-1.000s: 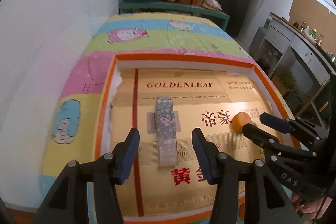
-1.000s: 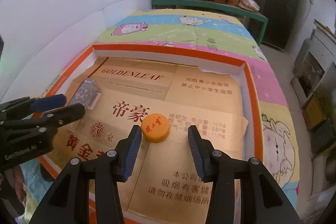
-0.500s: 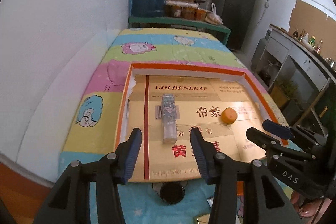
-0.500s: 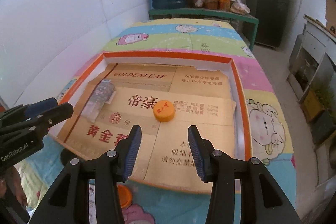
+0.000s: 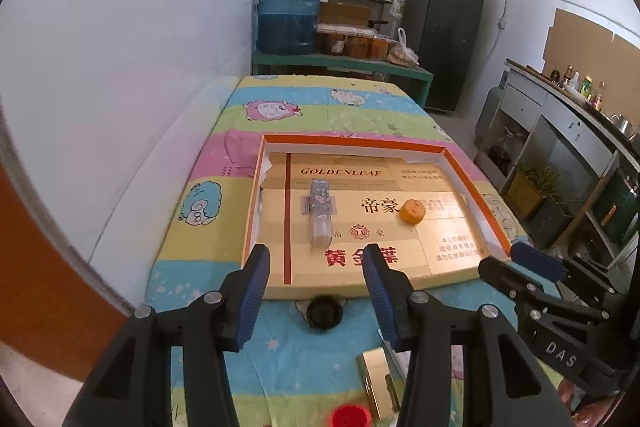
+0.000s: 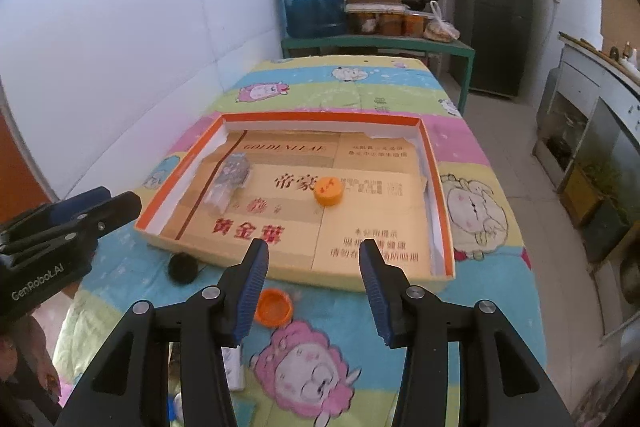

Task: Organize rigid objects
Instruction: 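Withdraw both tools from the tray back toward the remaining items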

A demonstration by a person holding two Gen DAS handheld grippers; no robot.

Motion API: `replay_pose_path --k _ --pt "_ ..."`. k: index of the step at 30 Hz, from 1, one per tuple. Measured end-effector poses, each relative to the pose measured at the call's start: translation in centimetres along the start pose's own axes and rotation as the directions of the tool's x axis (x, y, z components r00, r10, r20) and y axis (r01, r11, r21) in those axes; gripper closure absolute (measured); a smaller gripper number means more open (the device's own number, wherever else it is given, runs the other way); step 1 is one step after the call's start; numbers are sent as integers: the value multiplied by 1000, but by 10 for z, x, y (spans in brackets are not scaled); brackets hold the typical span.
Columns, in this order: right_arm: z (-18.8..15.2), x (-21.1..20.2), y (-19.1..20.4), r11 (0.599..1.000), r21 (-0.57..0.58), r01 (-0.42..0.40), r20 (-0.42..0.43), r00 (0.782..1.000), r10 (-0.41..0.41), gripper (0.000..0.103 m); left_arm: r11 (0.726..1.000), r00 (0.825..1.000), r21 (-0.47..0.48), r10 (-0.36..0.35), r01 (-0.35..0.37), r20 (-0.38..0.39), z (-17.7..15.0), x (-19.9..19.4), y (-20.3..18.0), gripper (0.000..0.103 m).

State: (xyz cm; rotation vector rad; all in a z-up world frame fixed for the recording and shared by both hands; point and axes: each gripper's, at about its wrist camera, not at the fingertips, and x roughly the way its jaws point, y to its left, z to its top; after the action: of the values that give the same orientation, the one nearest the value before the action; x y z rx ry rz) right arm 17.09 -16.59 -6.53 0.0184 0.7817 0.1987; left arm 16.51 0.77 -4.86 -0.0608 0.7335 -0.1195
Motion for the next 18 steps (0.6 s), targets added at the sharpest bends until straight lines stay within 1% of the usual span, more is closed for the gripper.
replay_pose_path --k 5,11,18 --pt "-14 -22 12 1000 -8 7 13 1000 -7 54 1000 1000 2 -16 16 13 -8 -20 -1 54" --pt "-31 -39 17 1000 13 14 12 1000 -14 54 1000 1000 -9 -28 28 12 -21 -38 4 54" --pt "-49 -51 22 1000 18 25 0 1000 -25 54 999 999 -21 -36 37 29 -38 -55 7 54"
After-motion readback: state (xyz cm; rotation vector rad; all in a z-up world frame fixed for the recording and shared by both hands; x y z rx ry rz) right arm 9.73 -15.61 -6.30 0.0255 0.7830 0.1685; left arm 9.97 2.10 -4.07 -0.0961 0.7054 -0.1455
